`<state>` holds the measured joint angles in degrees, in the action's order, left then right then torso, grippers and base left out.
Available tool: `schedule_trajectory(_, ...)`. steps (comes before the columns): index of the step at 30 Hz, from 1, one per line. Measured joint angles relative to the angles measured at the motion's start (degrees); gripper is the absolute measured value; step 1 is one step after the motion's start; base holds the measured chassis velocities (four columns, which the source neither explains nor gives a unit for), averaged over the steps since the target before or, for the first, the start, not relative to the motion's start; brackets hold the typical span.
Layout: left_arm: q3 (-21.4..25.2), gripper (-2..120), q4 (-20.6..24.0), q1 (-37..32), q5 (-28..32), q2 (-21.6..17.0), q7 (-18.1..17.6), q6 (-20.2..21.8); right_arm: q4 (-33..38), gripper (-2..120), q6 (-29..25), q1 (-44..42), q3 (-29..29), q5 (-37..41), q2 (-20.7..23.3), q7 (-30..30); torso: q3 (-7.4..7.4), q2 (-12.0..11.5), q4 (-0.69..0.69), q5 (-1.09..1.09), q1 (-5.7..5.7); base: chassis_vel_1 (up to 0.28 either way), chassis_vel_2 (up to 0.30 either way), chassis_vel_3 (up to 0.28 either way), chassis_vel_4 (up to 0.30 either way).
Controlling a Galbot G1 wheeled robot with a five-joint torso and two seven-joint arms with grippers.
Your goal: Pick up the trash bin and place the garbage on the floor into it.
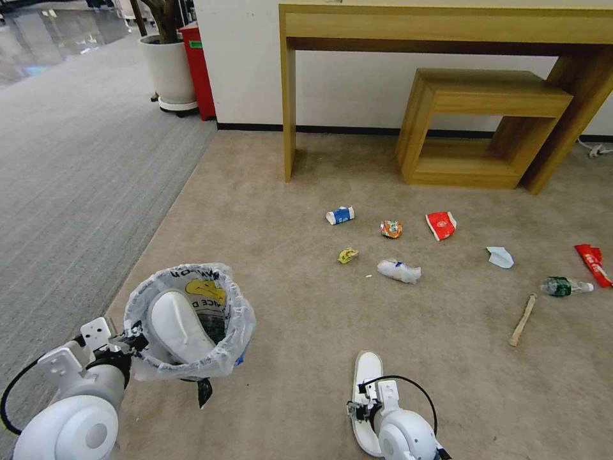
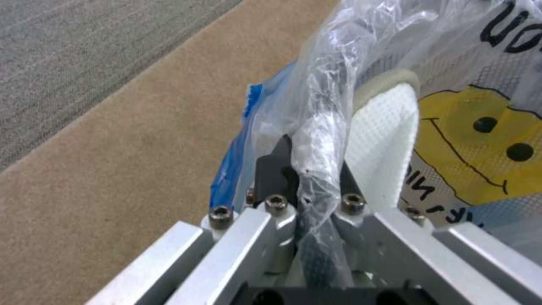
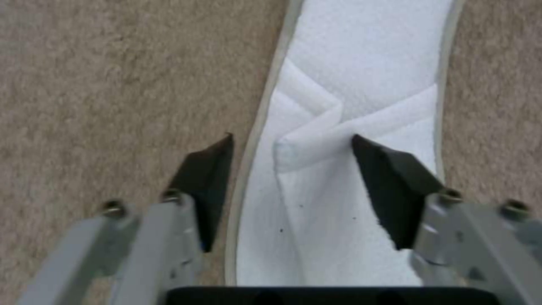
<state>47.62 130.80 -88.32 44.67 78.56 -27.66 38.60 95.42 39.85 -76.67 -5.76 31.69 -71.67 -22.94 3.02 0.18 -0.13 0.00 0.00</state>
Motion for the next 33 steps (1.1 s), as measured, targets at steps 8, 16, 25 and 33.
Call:
schedule_trajectory(8,-0.3,1,-0.6,0.1,0.0,0.1,0.2,-0.2,-0.2,23,-1.4,-0.7,-0.7,-1.3,0.2,1.0,0.0,0.0,0.0,0.0,0.0,0.0,0.0,0.0,0.0)
schedule_trajectory(16,-0.2,1,-0.2,-0.1,0.1,0.1,0.3,-0.3,2.8,0,-3.5,-1.8,-1.6,-3.3,0.7,1.9,0.0,0.0,0.0,0.01,0.0,0.0,0.0,0.0,0.0)
schedule_trajectory(25,-0.2,1,0.4,-0.9,0.1,0.2,0.4,-0.4,13.2,0,-19.3,-2.9,-10.4,-4.9,1.9,14.3,0.0,0.0,0.0,0.0,0.0,0.0,0.0,0.0,0.0)
schedule_trajectory(33,-1.6,1,0.9,-1.2,-1.2,1.0,0.8,-0.6,16.1,0,-54.9,-0.9,-16.2,8.1,1.5,52.0,0.0,0.0,0.0,0.0,0.0,0.0,0.0,0.0,0.0)
